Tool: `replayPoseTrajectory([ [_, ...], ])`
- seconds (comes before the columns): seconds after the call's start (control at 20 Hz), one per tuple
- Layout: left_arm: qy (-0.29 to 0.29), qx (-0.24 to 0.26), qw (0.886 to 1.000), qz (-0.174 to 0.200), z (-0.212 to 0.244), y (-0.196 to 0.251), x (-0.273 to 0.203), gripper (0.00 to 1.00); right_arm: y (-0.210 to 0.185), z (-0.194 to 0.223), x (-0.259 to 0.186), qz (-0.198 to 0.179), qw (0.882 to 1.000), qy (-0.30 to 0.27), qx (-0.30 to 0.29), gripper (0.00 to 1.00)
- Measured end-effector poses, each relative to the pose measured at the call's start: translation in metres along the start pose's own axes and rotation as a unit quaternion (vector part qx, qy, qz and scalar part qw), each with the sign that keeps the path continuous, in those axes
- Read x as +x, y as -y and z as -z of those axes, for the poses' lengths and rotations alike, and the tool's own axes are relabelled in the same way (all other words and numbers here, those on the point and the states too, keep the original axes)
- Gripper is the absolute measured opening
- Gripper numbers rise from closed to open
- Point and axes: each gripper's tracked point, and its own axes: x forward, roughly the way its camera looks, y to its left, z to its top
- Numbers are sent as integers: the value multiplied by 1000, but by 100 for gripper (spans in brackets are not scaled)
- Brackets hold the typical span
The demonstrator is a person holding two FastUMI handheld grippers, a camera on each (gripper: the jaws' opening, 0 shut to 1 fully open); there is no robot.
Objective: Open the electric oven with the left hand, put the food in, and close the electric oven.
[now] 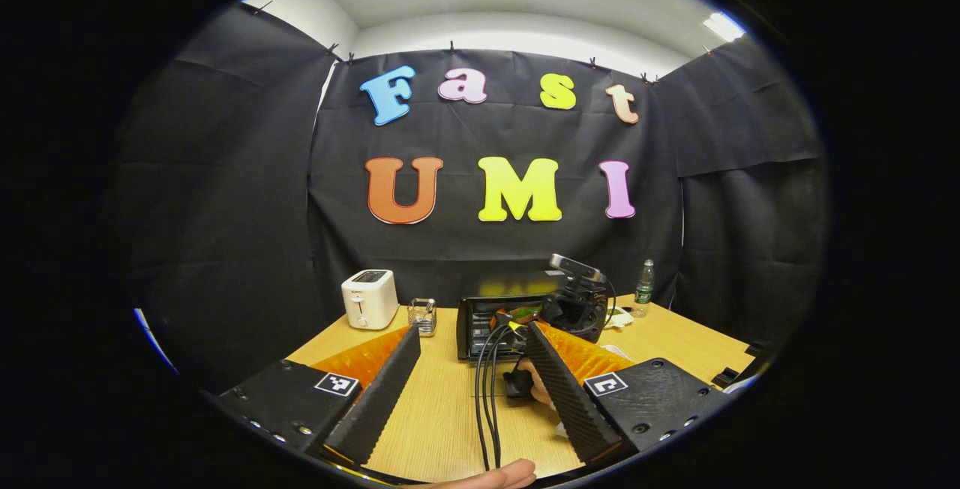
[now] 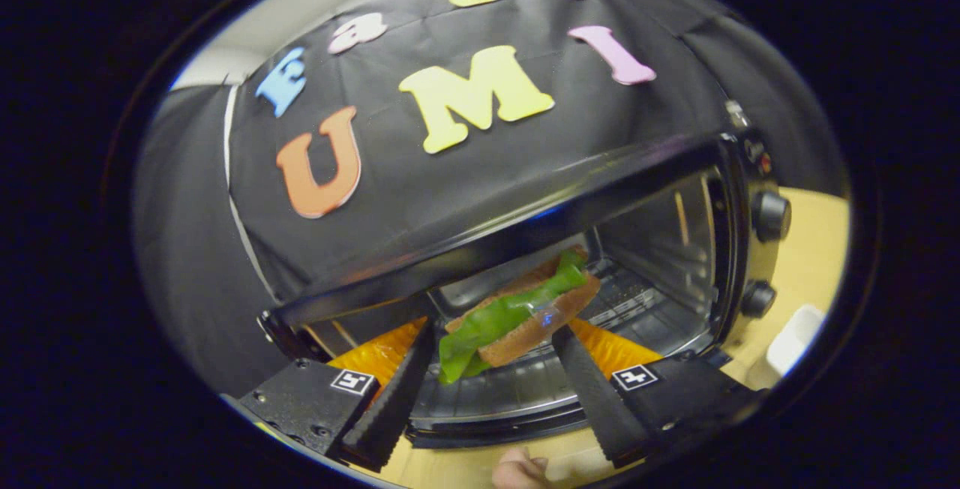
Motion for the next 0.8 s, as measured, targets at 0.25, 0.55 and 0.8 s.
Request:
replayPoseTrajectory([
  [0.25,-3,-4,1000,-5,1,-1,-1,93,8,26,-1,16,993,-87,-73,100],
  [0.55,-5,-5,1000,-8,3,-1,-4,93,15,46,-12,16,983,-161,-82,100],
  [0.8,-11,-8,1000,-17,8,-3,-6,93,20,44,-38,5,978,-192,-81,100],
])
